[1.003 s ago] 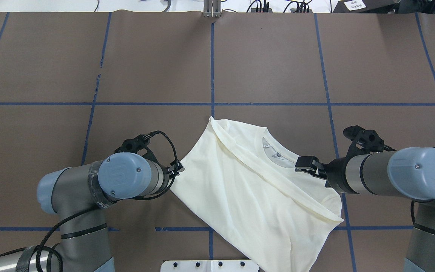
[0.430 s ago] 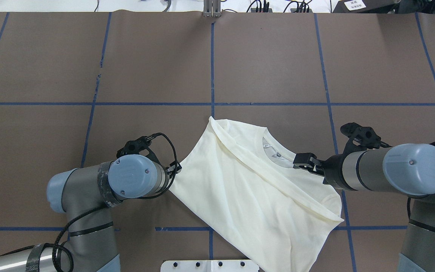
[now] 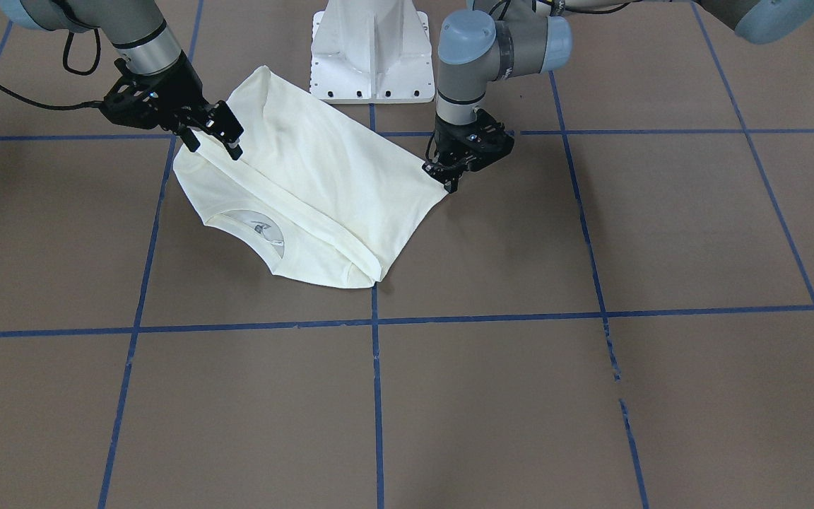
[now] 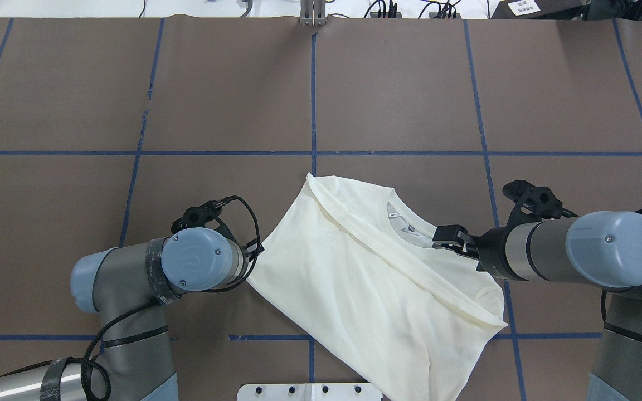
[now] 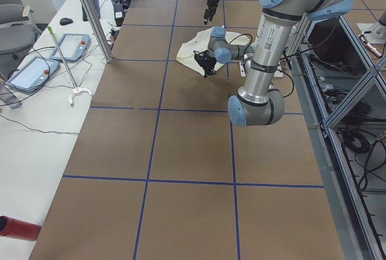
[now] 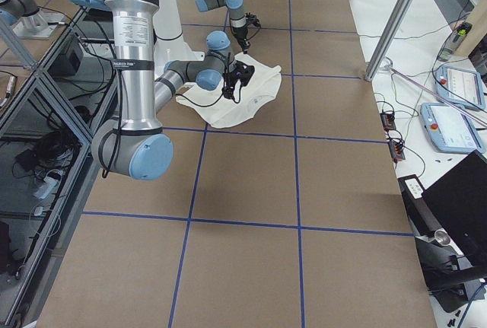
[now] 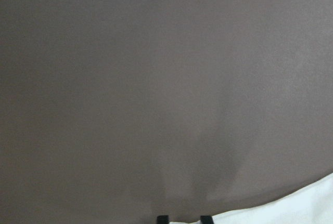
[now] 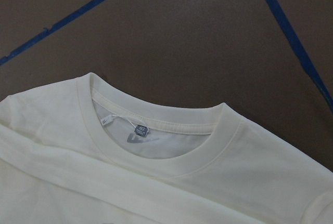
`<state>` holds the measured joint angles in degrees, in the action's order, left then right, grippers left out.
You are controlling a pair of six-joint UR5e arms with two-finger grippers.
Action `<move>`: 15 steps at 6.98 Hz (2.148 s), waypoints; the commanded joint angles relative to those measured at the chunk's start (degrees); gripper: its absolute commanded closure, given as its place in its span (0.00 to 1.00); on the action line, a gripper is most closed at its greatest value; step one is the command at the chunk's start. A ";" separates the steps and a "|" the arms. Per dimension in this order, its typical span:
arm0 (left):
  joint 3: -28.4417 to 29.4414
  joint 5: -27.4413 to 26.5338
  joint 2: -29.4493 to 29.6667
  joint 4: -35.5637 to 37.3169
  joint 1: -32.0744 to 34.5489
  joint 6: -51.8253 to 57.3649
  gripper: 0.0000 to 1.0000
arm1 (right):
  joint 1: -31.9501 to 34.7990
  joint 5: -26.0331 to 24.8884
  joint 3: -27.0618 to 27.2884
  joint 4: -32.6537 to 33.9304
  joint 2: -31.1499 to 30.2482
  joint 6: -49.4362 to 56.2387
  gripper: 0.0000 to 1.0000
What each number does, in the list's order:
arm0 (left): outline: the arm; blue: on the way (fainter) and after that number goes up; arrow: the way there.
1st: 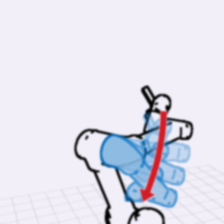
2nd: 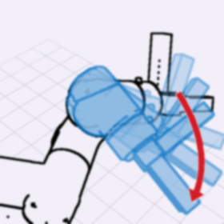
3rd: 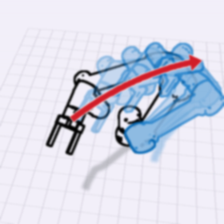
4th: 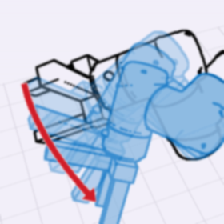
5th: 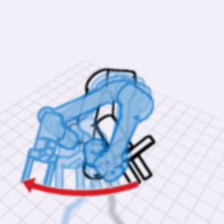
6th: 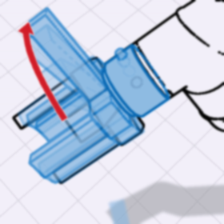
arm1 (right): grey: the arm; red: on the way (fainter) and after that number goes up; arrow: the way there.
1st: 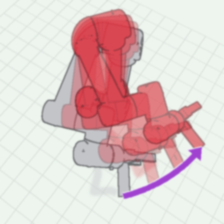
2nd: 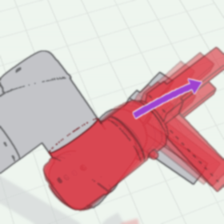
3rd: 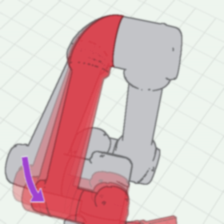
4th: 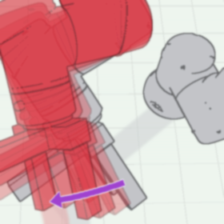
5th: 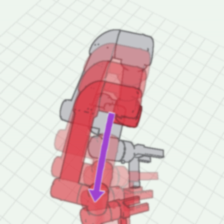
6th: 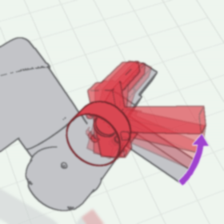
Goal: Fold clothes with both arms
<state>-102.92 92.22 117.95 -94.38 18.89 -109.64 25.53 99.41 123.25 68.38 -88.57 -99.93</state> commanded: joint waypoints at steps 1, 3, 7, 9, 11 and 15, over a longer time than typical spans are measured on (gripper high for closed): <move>-0.96 0.15 0.09 0.33 1.93 1.78 1.00 | -0.04 -0.18 0.06 0.00 0.06 -0.09 0.00; 0.69 0.41 1.31 -1.49 12.78 13.59 1.00 | -0.04 -0.53 0.06 0.00 -0.02 0.00 0.00; 34.90 0.77 21.58 -25.53 22.85 14.45 1.00 | -0.22 -0.44 -0.03 -0.09 3.48 -0.17 0.00; 42.53 0.85 23.11 -34.36 22.86 15.77 0.82 | -0.39 -0.53 -1.25 -0.09 7.16 -0.70 0.00; 33.04 3.73 21.47 -33.51 22.60 16.39 0.29 | -0.83 -0.27 -7.20 0.87 13.74 -0.44 0.00; 15.30 9.29 8.27 -33.50 22.86 16.65 0.29 | -4.95 -1.49 -15.31 25.39 29.24 24.62 0.00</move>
<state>-85.78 101.20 127.71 -127.91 41.70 -93.12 21.81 98.83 109.83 89.51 -61.30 -85.05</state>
